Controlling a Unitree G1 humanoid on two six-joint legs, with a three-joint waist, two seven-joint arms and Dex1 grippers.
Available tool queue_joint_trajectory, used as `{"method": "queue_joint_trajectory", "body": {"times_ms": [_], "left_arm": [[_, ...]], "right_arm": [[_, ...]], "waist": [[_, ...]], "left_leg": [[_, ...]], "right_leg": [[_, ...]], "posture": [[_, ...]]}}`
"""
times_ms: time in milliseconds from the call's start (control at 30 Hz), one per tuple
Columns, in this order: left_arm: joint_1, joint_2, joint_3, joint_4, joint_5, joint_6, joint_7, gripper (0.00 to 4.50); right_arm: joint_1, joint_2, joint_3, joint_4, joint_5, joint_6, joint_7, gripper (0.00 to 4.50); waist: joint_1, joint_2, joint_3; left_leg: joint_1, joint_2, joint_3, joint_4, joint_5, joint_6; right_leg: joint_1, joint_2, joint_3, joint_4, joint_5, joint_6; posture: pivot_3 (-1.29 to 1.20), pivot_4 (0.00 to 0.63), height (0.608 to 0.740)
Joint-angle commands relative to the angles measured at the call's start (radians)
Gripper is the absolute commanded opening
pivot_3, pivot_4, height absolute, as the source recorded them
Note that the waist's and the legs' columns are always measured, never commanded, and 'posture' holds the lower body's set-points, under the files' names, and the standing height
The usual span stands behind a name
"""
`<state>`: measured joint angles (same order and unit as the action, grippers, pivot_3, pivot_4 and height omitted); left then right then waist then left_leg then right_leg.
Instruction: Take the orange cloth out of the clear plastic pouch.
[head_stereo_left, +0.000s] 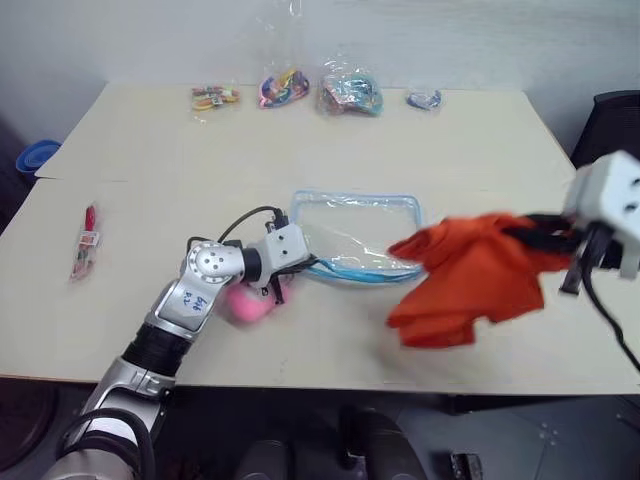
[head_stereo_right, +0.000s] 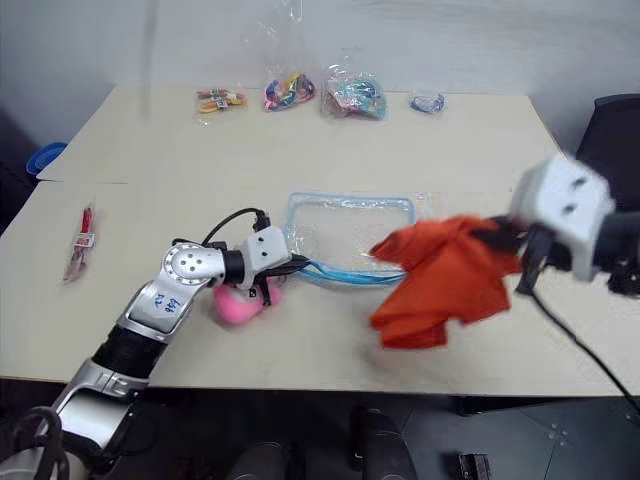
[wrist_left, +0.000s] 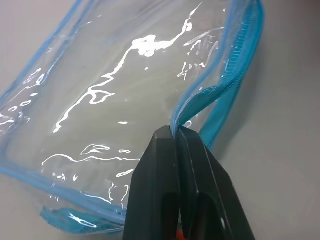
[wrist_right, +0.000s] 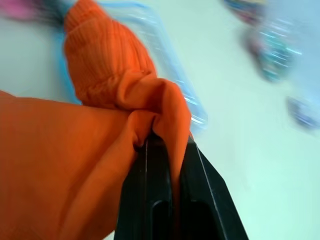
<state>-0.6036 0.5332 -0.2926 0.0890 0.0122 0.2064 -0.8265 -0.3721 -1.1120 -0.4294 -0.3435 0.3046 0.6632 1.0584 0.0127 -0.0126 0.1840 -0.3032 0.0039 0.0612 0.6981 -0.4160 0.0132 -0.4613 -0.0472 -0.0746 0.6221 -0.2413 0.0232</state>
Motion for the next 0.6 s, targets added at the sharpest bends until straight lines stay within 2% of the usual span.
{"method": "queue_joint_trajectory", "body": {"times_ms": [33, 267, 333, 467, 567, 600], "left_arm": [[0.014, 0.015, 0.017, -0.028, -0.002, -0.017, -0.023, 0.00], [0.034, 0.024, 0.034, -0.066, -0.007, -0.003, -0.032, 0.00], [0.048, 0.034, 0.036, -0.088, -0.016, 0.001, -0.051, 0.00], [0.058, 0.064, 0.049, -0.154, -0.054, 0.007, -0.112, 0.00], [0.051, 0.093, 0.068, -0.209, -0.107, -0.001, -0.181, 0.71], [0.047, 0.107, 0.072, -0.216, -0.112, -0.019, -0.202, 0.94]], "right_arm": [[0.040, 0.058, 0.009, 0.170, -0.106, -0.186, -0.126, 0.04], [0.267, 0.145, 0.043, 0.383, -0.263, -0.604, -0.250, 0.04], [0.337, 0.135, 0.101, 0.441, -0.362, -0.723, -0.303, 0.04], [0.325, 0.142, 0.166, 0.568, -0.453, -0.812, -0.420, 0.04], [0.316, 0.132, 0.183, 0.589, -0.444, -0.831, -0.411, 0.00], [0.316, 0.131, 0.181, 0.589, -0.439, -0.824, -0.409, 0.25]], "waist": [[0.002, 0.000, 0.000], [0.010, 0.000, 0.000], [0.010, 0.000, 0.000], [0.000, 0.000, 0.000], [-0.014, 0.000, 0.000], [-0.016, 0.000, 0.000]], "left_leg": [[0.000, 0.000, 0.000, 0.000, 0.000, 0.000], [0.000, 0.000, 0.002, -0.001, 0.001, -0.002], [0.001, 0.000, 0.002, -0.001, 0.001, -0.003], [0.003, 0.000, 0.006, -0.001, 0.002, -0.003], [0.003, 0.000, 0.006, -0.001, 0.003, -0.004], [0.003, 0.000, 0.006, -0.002, 0.003, -0.004]], "right_leg": [[0.000, 0.000, 0.000, 0.000, 0.000, 0.000], [-0.001, 0.001, 0.000, 0.001, 0.000, 0.000], [-0.001, 0.001, 0.000, 0.001, 0.000, 0.000], [0.001, 0.001, 0.004, 0.002, 0.001, 0.000], [0.001, 0.002, 0.006, 0.004, 0.001, 0.000], [0.001, 0.002, 0.006, 0.004, 0.001, 0.000]], "posture": [[0.00, 0.150, 0.740], [0.00, 0.150, 0.740], [0.00, 0.150, 0.740], [0.00, 0.150, 0.740], [0.00, 0.150, 0.740], [0.00, 0.150, 0.740]]}}
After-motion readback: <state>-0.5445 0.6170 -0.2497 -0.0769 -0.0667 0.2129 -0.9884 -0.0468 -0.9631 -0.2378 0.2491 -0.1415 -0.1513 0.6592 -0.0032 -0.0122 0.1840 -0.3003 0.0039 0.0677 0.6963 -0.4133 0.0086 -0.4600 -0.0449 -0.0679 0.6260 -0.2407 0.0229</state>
